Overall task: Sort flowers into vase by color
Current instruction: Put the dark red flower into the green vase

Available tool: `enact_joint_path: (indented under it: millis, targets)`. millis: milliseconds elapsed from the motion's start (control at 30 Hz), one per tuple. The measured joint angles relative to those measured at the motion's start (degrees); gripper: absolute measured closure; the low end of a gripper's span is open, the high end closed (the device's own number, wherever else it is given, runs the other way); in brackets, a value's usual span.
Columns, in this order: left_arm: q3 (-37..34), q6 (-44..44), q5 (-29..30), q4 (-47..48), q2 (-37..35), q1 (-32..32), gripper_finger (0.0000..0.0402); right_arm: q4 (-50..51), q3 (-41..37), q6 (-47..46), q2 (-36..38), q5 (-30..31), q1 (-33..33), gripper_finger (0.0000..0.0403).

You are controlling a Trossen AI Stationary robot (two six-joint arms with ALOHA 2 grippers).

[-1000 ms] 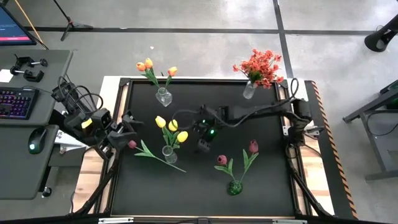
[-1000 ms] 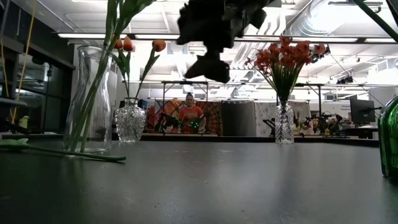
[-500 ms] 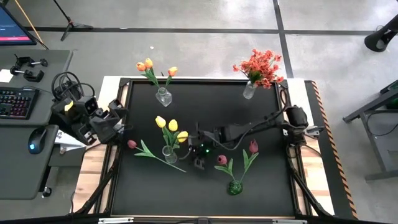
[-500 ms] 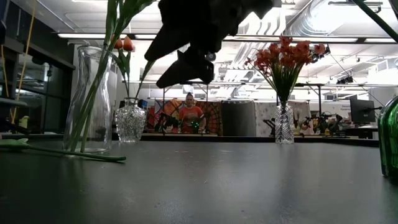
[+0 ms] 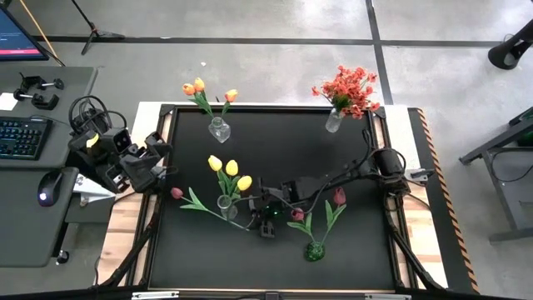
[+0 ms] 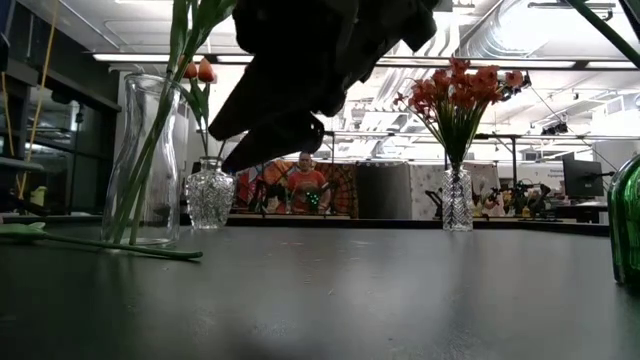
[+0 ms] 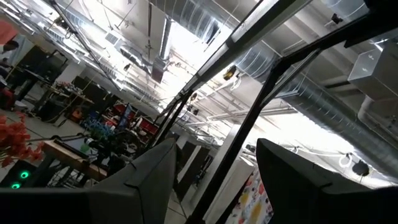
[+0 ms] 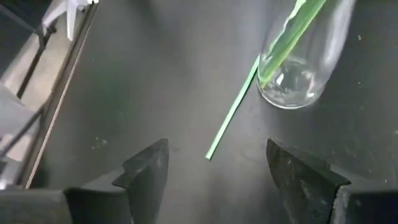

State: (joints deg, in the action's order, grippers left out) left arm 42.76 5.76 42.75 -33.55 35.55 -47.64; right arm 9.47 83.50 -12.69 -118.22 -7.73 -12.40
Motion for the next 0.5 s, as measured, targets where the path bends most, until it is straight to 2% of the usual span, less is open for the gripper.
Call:
enact_joint_path:
  millis: [267, 500]
  targets:
    - [0.0, -0.6, 0.0, -0.6, 0.0, 0.0, 0.0193, -3.6, 0.0, 8.8, -2.5, 1.0, -0.7, 0.0144]
    - [0.0, -1.0, 0.1, -1.2, 0.0, 0.0, 0.0193, -6.9, 0.0, 10.5, -4.4, 1.8, -0.8, 0.0144]
